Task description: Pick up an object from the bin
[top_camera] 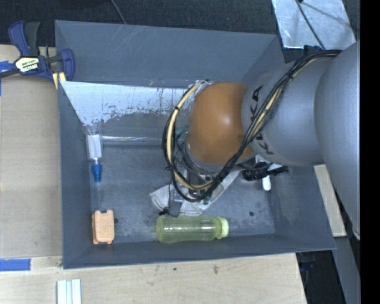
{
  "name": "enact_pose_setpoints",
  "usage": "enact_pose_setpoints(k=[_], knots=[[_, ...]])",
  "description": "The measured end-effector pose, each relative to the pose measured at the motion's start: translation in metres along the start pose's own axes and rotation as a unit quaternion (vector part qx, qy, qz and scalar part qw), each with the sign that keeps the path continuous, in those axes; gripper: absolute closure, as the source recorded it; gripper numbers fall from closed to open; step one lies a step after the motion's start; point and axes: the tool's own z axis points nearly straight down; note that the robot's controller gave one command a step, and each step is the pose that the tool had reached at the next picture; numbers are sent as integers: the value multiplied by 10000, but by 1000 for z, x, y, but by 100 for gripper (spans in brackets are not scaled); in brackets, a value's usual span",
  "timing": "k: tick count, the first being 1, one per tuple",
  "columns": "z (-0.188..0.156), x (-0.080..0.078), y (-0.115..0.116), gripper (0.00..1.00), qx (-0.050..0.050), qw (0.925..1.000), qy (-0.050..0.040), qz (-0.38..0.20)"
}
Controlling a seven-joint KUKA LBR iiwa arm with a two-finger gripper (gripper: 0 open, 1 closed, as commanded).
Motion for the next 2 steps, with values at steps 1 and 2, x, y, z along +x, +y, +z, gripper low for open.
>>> enact_pose_setpoints(k=[1,2], knots=[[10,-7,-13,0,-5,9904,-38,-1382],[40,5,-37,100,-29,9998,-96,142]])
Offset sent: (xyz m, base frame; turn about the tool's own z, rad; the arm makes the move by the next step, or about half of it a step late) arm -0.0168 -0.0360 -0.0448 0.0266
